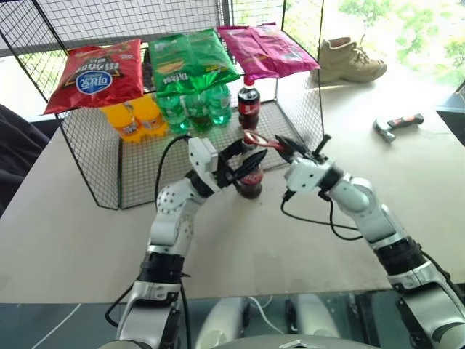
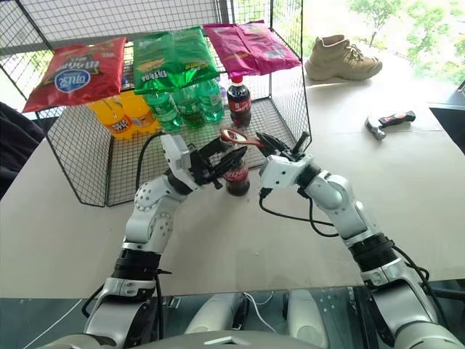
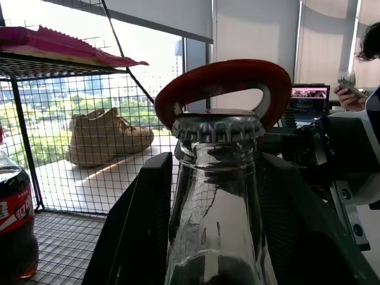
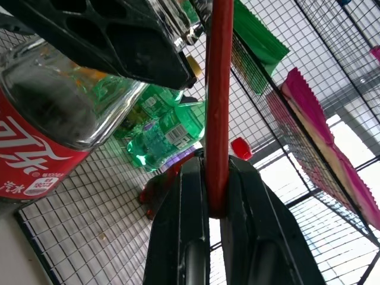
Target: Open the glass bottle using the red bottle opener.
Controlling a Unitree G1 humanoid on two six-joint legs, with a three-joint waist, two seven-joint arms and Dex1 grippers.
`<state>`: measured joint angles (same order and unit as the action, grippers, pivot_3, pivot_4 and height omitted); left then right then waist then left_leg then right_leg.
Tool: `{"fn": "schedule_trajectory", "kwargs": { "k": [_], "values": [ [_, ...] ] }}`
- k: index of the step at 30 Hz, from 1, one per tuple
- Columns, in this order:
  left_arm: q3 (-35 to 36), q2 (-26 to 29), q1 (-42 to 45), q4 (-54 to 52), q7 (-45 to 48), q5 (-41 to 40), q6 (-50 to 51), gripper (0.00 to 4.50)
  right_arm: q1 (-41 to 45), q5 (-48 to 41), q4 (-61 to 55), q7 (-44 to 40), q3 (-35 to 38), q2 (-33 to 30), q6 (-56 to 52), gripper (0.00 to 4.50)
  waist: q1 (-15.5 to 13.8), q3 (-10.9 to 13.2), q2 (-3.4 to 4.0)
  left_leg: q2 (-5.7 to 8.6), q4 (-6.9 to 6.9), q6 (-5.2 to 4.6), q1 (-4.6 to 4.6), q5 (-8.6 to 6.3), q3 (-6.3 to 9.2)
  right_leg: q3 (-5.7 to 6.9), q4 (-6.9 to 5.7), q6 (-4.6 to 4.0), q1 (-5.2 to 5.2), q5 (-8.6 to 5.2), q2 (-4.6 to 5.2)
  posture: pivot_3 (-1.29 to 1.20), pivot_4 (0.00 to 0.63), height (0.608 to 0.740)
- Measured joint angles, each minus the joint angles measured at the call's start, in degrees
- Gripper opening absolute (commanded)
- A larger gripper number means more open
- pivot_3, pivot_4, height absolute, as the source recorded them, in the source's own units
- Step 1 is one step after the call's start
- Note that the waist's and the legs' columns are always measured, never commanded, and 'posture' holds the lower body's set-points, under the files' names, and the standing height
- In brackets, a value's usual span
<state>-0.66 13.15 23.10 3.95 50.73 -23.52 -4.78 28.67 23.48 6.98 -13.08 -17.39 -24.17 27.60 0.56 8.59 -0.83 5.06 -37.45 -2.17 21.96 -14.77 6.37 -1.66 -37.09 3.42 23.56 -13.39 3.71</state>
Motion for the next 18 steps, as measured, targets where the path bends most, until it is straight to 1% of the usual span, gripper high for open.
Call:
{"fn": "schedule_trajectory", "kwargs": {
  "k": [4,10,14,18],
  "values": [
    [0.1,0.0,0.0,0.2,0.0,0.0,0.0,1.54,1.3,5.7,3.9,5.4,-0.2,0.0,4.7,0.0,0.1,0.0,0.0,0.0,0.0,0.03,-0.06,0.02,-0.06,-0.08,-0.06,0.0,-0.01,0.0,-0.02,0.0,0.15,0.74],
    [0.3,-0.1,0.0,0.4,-0.9,0.0,0.0,1.54,4.8,12.6,9.4,11.5,-1.4,1.0,7.0,0.0,0.1,0.0,0.0,-0.02,0.01,0.05,-0.16,0.03,-0.15,-0.18,-0.15,-0.01,-0.04,0.0,-0.06,0.0,0.15,0.74],
    [0.5,-0.1,0.0,0.6,-1.1,0.0,0.1,1.54,5.8,13.6,12.7,13.7,-2.1,2.4,8.5,0.0,0.2,-0.1,0.0,-0.03,0.01,0.06,-0.23,0.04,-0.2,-0.25,-0.25,-0.02,-0.07,-0.01,-0.07,0.0,0.15,0.74],
    [0.7,-0.1,0.0,0.7,-1.2,0.0,0.3,1.54,6.6,13.5,15.1,14.0,-2.4,4.1,9.5,0.0,0.2,-0.2,0.0,-0.05,0.01,0.07,-0.35,0.04,-0.27,-0.33,-0.32,-0.02,-0.14,-0.01,-0.11,0.0,0.15,0.74]
  ]
}}
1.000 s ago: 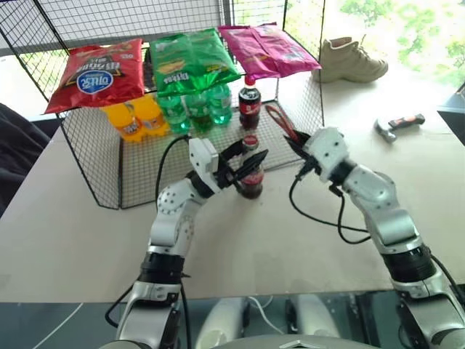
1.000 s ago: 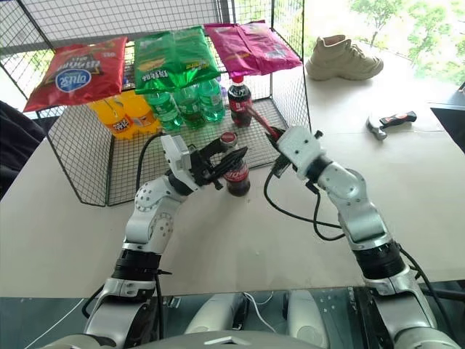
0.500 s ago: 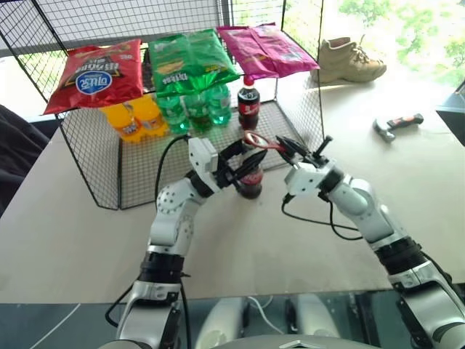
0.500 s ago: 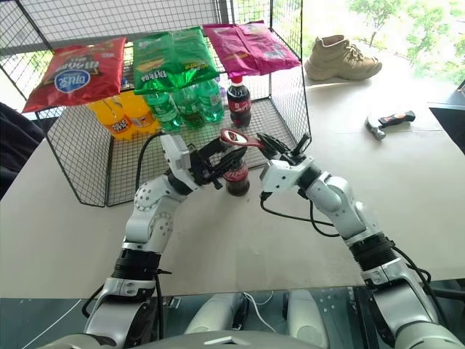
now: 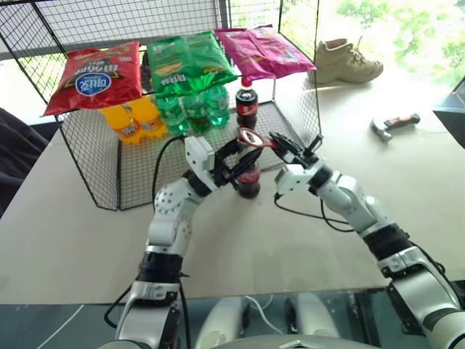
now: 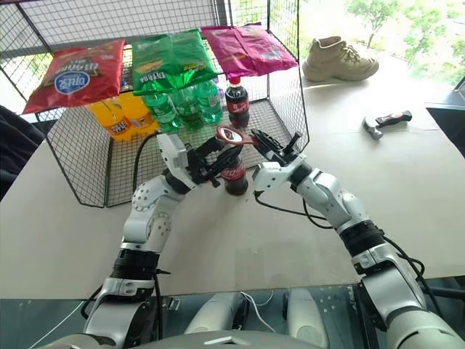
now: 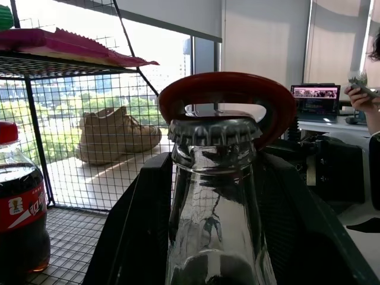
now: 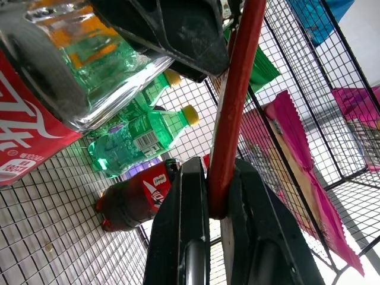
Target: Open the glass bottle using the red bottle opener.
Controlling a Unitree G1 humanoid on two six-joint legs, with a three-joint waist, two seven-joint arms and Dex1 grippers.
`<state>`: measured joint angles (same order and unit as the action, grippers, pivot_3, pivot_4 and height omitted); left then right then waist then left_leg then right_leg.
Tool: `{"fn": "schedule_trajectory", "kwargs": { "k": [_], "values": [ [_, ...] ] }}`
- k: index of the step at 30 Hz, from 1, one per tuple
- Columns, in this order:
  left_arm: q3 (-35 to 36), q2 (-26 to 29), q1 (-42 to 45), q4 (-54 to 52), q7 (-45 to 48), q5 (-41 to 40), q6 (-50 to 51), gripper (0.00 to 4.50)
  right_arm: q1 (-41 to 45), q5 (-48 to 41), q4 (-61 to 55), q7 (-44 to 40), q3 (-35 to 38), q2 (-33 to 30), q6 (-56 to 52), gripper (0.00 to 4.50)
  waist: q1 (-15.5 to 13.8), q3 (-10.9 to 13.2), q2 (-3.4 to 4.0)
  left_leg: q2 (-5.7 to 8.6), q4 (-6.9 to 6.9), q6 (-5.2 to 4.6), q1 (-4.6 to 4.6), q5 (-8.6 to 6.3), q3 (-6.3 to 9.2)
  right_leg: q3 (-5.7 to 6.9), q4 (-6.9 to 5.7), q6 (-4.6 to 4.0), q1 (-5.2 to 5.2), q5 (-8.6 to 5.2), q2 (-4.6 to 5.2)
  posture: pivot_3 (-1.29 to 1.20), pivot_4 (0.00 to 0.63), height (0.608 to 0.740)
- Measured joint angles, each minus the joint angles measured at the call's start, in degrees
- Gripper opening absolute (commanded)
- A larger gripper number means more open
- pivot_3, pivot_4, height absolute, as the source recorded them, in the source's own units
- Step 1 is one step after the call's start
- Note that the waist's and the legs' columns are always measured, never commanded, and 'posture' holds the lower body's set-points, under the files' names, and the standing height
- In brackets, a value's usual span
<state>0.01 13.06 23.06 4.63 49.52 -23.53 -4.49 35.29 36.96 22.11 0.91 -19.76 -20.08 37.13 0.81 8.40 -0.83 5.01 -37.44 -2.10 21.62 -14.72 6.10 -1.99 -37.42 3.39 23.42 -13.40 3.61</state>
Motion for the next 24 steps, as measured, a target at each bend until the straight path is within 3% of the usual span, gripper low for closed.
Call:
{"fn": "schedule_trajectory", "kwargs": {
  "k": [19,20,24],
  "values": [
    [-0.1,-0.1,-0.1,-0.1,-0.8,0.9,0.1,1.54,3.3,2.2,2.1,0.6,-0.6,-3.8,2.2,0.0,0.0,-0.1,0.03,-0.01,0.01,0.0,-0.08,0.0,-0.08,-0.09,-0.04,-0.01,-0.04,0.0,-0.02,0.0,0.15,0.74],
    [-0.1,-0.1,-0.1,-0.1,-0.8,0.9,0.1,2.53,3.4,2.2,2.2,0.6,-0.6,-3.9,2.2,0.0,0.0,-0.1,0.03,-0.01,0.01,0.0,-0.08,0.0,-0.08,-0.1,-0.03,-0.01,-0.04,0.0,-0.02,0.0,0.15,0.74],
    [-1.8,-0.3,-0.4,0.8,-0.7,2.1,0.9,4.16,3.9,2.2,1.7,0.6,-1.2,-3.9,3.2,0.0,0.0,-0.1,0.03,-0.02,0.05,0.0,-0.02,0.0,-0.1,-0.13,-0.02,-0.01,0.01,0.0,-0.03,0.0,0.15,0.74]
  ]
}}
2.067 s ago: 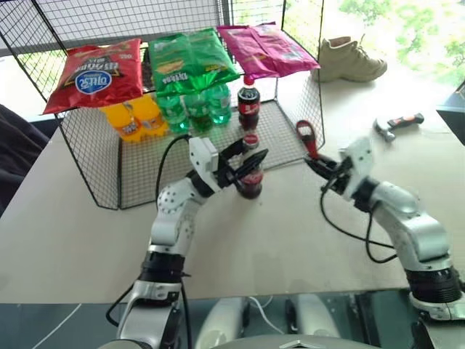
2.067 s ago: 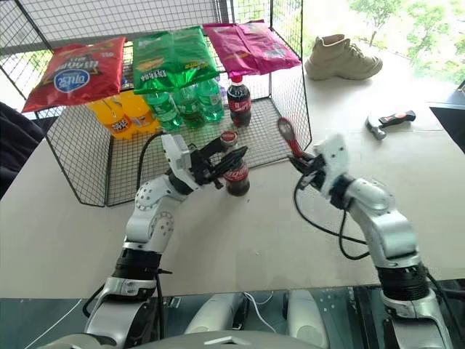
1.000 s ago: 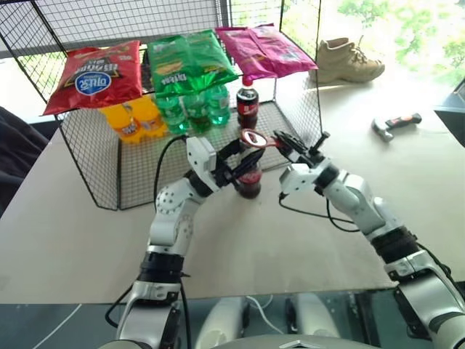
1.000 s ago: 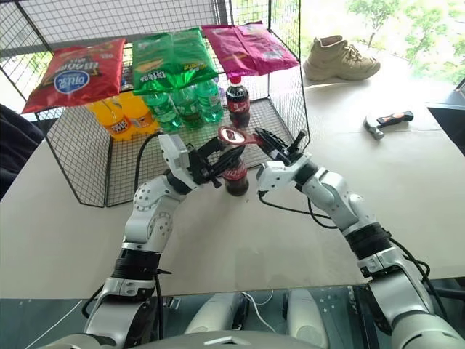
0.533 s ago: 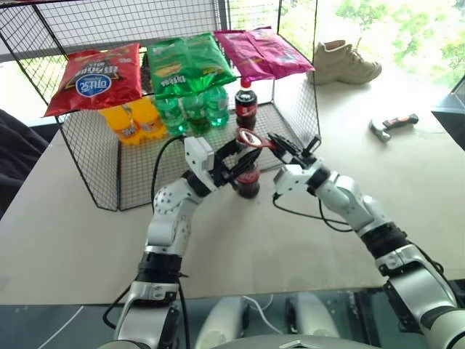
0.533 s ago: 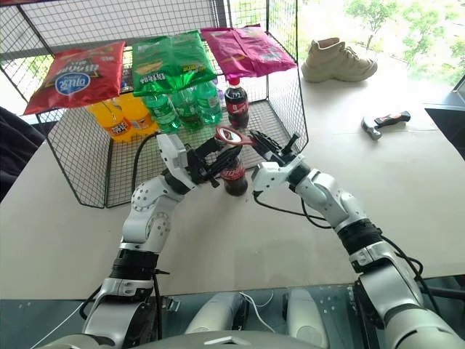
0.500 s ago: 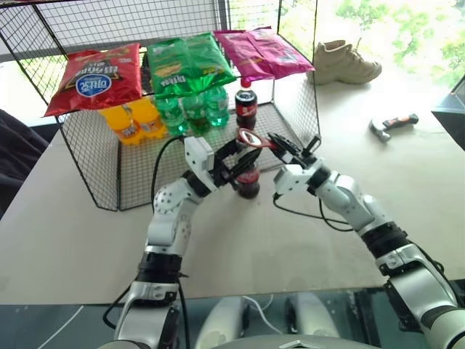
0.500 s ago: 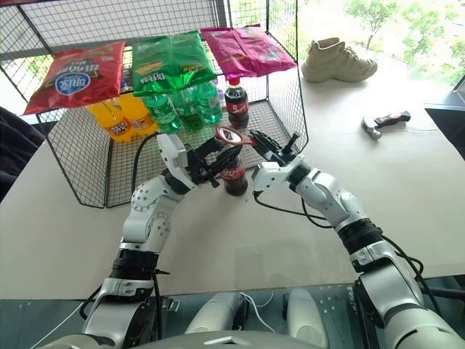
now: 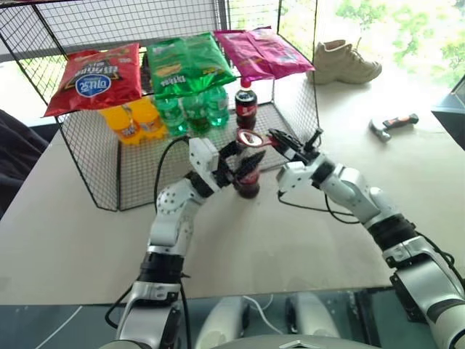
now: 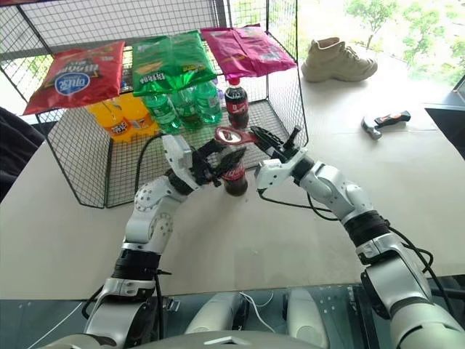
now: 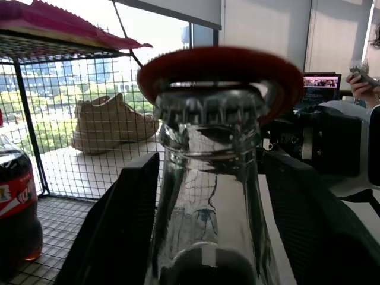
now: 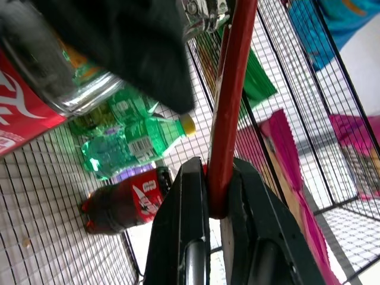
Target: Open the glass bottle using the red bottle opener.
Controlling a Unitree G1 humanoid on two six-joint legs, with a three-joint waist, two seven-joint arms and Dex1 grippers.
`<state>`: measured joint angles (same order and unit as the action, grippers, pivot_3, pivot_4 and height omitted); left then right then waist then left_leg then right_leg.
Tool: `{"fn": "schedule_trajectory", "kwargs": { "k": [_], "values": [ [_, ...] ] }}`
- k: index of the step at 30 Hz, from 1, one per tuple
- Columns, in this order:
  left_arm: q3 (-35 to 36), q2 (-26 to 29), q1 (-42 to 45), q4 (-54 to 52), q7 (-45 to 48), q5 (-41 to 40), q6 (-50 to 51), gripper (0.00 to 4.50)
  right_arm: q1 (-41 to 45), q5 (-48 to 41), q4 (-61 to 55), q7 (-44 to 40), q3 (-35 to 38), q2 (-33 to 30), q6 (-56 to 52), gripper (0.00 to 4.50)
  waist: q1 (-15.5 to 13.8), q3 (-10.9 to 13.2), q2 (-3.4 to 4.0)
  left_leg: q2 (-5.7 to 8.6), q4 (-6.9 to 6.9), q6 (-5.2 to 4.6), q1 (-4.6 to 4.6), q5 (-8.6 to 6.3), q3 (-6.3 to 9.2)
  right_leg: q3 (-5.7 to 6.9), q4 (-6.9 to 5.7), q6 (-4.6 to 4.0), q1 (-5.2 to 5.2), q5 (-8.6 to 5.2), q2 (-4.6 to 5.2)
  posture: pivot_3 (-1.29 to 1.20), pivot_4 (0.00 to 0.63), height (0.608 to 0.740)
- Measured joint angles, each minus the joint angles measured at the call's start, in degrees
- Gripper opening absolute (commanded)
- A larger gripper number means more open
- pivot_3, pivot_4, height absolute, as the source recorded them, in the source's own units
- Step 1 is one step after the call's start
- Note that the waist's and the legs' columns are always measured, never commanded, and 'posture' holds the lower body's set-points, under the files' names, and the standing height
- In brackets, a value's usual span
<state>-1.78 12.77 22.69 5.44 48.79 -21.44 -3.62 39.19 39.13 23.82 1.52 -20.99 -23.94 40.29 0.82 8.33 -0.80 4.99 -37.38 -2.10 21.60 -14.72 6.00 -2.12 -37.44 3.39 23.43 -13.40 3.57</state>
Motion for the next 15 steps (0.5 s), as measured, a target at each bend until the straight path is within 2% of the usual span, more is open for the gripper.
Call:
{"fn": "schedule_trajectory", "kwargs": {
  "k": [1,15],
  "values": [
    [-0.1,0.0,-0.1,0.0,0.0,0.0,0.1,4.43,0.0,0.0,0.0,0.0,0.0,0.0,0.0,0.0,0.0,0.0,0.0,0.0,0.02,0.0,0.02,0.0,0.0,0.0,0.02,0.0,0.02,0.0,0.0,0.0,0.15,0.74],
    [0.1,-0.5,-0.1,0.1,-0.5,-0.1,0.1,4.43,0.0,-0.1,0.0,0.1,0.1,-0.2,-0.1,0.0,0.0,0.0,0.0,0.0,0.02,0.0,0.07,0.0,0.0,0.0,0.06,0.0,0.05,0.0,0.01,0.0,0.15,0.74]
  ]
}}
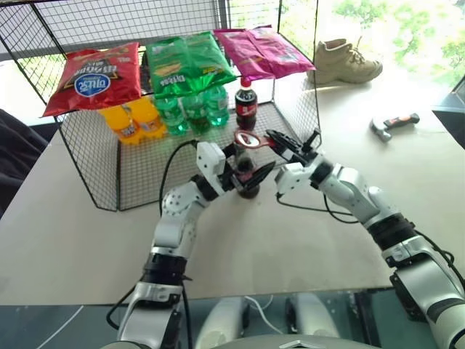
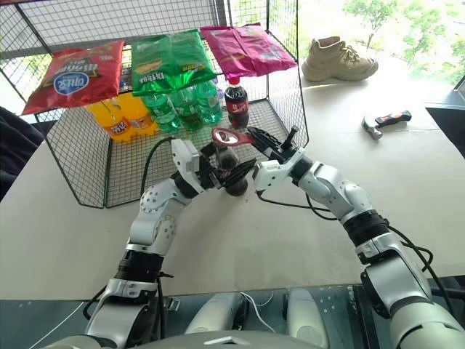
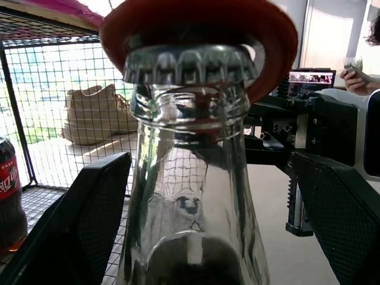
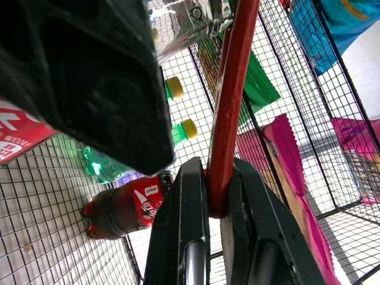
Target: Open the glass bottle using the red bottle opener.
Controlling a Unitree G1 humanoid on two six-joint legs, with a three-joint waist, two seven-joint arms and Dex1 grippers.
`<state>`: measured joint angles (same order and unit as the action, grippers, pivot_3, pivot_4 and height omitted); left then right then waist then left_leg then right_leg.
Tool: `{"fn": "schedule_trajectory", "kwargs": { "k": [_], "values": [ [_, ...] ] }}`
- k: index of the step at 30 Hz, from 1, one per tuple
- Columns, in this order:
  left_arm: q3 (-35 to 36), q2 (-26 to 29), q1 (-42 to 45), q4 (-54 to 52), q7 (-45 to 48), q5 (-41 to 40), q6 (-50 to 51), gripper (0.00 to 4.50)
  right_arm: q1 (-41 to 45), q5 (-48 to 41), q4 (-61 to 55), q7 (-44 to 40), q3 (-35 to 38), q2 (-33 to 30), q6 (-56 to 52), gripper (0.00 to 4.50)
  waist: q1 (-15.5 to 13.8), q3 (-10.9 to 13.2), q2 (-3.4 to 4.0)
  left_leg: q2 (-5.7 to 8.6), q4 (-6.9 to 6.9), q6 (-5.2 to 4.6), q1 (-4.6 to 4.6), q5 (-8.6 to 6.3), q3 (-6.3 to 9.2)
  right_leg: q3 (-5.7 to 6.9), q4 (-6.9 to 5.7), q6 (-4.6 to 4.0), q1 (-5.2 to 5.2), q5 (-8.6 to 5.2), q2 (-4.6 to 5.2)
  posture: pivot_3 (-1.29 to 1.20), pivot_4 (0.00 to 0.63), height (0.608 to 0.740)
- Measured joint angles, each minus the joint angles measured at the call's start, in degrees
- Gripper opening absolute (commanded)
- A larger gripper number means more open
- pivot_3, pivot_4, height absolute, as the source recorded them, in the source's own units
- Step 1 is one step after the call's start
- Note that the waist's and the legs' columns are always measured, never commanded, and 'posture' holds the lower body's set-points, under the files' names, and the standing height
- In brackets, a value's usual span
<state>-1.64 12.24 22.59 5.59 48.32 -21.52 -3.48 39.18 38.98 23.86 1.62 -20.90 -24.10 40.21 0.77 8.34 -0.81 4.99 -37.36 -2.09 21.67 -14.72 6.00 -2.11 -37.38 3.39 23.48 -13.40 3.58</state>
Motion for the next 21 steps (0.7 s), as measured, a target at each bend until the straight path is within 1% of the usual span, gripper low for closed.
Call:
{"fn": "schedule_trajectory", "kwargs": {
  "k": [3,4,5,6,21],
  "values": [
    [0.0,0.0,0.0,0.0,0.1,0.0,0.0,3.68,0.0,0.0,0.0,0.0,0.0,0.0,0.0,0.0,0.0,0.0,0.0,0.0,0.0,0.0,0.0,0.0,0.0,0.0,0.0,0.0,0.0,0.0,0.0,0.0,0.15,0.74],
    [0.2,-0.1,0.0,0.1,-0.1,0.0,0.0,3.17,0.0,-0.1,0.0,0.0,0.0,-0.1,0.1,0.0,0.0,0.0,0.0,0.0,0.0,0.0,0.0,0.0,0.0,0.0,0.0,0.0,0.01,0.0,0.0,0.0,0.15,0.74],
    [0.7,-0.1,0.1,0.2,-0.2,0.0,-0.1,2.79,0.0,-0.1,0.0,0.0,0.0,-0.1,0.2,0.0,0.0,0.0,0.0,0.0,0.01,0.0,0.0,0.0,0.0,0.0,0.0,0.0,0.01,0.0,-0.01,0.0,0.15,0.74],
    [1.1,-0.1,0.1,0.2,-0.3,-0.2,-0.2,2.24,0.0,-0.2,-0.1,0.0,-0.1,-0.1,0.2,0.0,0.0,0.0,0.0,0.0,0.02,0.0,0.0,0.0,0.0,-0.01,0.01,0.0,0.01,0.0,0.0,0.0,0.15,0.74],
    [1.1,-0.4,0.2,0.2,-0.6,0.0,-0.7,2.24,0.0,-0.8,0.0,0.0,-0.1,-0.1,0.1,0.0,0.0,0.0,0.0,0.0,0.05,0.0,0.01,0.0,0.0,-0.01,0.04,0.0,0.03,0.0,0.0,0.0,0.15,0.74]
  ]
}}
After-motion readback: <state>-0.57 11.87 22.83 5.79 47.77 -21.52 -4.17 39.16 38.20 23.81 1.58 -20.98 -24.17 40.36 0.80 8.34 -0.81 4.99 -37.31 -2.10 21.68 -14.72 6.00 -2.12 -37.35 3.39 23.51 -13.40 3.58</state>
